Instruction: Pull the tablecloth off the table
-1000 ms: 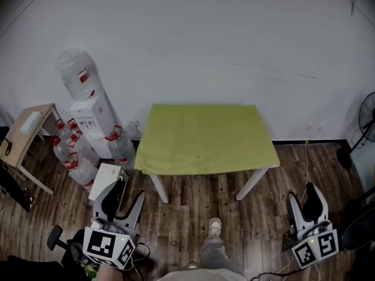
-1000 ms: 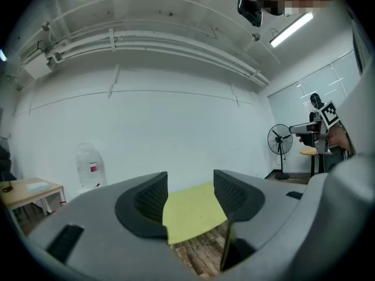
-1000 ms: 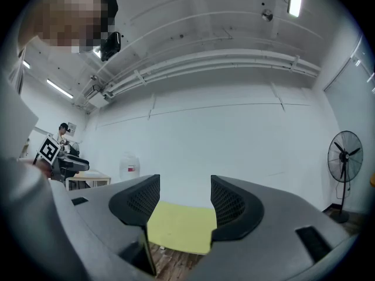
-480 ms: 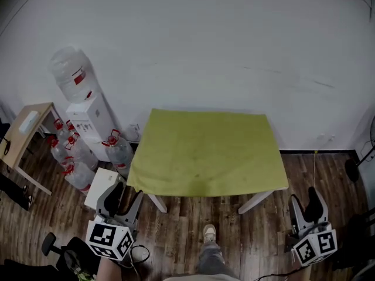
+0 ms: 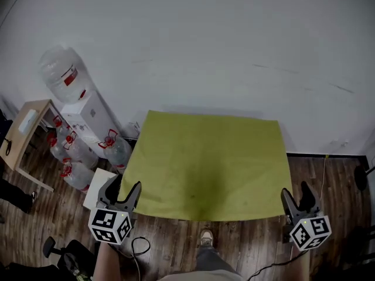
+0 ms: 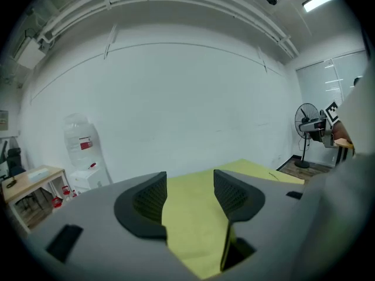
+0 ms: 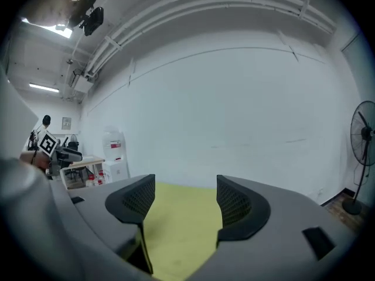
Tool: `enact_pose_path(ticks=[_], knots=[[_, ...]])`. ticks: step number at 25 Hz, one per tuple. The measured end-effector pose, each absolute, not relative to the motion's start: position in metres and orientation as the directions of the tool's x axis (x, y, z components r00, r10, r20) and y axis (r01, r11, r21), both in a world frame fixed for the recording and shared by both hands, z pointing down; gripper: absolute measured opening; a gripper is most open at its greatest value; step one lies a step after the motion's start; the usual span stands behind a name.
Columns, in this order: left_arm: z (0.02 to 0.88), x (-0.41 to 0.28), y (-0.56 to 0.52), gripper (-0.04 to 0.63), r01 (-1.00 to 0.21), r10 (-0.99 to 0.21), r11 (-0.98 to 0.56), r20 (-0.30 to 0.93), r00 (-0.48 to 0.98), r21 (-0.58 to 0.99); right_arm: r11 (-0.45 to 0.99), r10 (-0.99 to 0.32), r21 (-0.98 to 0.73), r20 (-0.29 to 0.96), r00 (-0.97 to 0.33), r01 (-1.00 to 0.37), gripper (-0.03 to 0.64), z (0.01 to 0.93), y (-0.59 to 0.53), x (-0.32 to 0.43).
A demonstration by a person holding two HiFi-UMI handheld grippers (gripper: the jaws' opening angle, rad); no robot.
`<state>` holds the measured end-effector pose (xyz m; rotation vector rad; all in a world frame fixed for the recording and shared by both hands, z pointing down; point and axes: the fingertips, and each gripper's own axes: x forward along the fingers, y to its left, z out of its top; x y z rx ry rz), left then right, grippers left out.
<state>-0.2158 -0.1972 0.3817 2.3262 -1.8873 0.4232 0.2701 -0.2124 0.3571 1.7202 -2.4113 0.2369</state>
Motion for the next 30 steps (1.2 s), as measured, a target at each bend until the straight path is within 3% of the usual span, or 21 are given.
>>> enact_pose_path(ticks=[4, 12, 30], knots=[[0.395, -0.217, -0.256, 0.259, -0.978, -0.944, -0.203, 0.276, 0.180, -0.056, 0.358, -0.881, -0.054, 0.311, -0.356, -0.932, 0.342, 0.401, -0.287, 0.280], [0.452, -0.217, -0.348, 0.275, -0.966, -0.901, -0.240, 0.394, 0.183, -0.099, 0.438, -0.798, -0.033, 0.447, -0.405, -0.898, 0.364, 0.472, -0.394, 0.284], [0.645, -0.247, -0.431, 0.307, -0.981, -0.705, -0.185, 0.687, 0.178, 0.064, 0.204, -0.719, -0.093, 0.661, -0.214, -0.974, 0.402, 0.639, -0.462, 0.331]])
